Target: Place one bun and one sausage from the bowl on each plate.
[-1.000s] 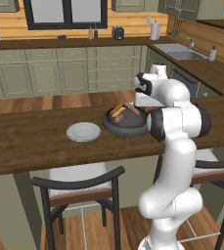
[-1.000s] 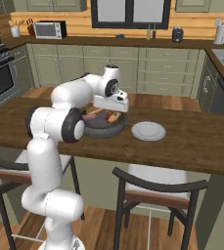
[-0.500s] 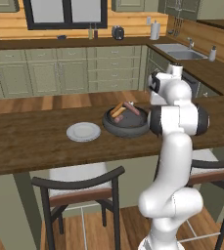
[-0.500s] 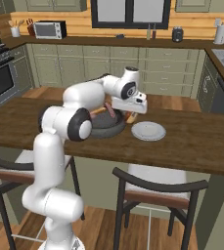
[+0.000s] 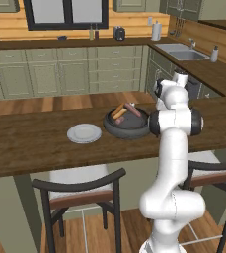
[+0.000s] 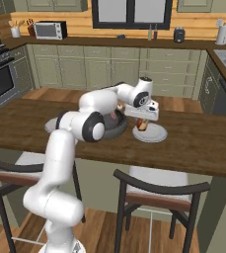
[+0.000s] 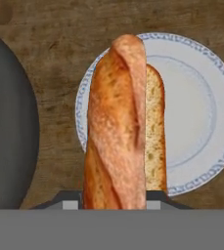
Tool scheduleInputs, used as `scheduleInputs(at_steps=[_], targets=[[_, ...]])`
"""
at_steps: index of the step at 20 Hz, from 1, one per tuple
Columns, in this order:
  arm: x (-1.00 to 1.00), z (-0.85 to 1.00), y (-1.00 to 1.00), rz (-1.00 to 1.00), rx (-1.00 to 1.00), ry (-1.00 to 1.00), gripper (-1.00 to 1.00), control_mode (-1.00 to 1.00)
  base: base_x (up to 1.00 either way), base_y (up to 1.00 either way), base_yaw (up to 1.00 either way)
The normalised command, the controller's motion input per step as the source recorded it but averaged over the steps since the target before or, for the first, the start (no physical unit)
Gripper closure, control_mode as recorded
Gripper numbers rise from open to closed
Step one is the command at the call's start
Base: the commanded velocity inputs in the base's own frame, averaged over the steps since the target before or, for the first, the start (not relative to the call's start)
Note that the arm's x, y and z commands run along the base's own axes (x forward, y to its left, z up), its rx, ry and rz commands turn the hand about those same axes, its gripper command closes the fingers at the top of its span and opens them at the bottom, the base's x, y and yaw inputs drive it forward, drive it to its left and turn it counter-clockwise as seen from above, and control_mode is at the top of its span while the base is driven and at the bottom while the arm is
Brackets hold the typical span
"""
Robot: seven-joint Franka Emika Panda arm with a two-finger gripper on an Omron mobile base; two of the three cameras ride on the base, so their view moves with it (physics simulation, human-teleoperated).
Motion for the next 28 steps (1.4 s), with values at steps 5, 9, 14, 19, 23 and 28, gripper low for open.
scheduleInputs(at_steps=[5, 9, 14, 19, 23, 28], targets=[[0.41, -0.39, -0.11, 0.01, 0.0, 0.06, 1.0, -1.0, 0.0, 0.0, 0.0], [0.19, -0.31, 0.0, 0.0, 0.0, 0.06, 1.0, -1.0, 0.0, 0.0, 0.0], [0.13, -0.28, 0.0, 0.0, 0.0, 0.07, 1.0, -1.0, 0.0, 0.0, 0.0], [0.01, -0.14, 0.0, 0.0, 0.0, 0.06, 1.0, -1.0, 0.0, 0.0, 0.0], [0.0, 0.0, 0.0, 0.0, 0.0, 0.0, 1.0, -1.0, 0.0, 0.0, 0.0], [0.0, 0.0, 0.0, 0.0, 0.0, 0.0, -1.0, -1.0, 0.0, 0.0, 0.0]])
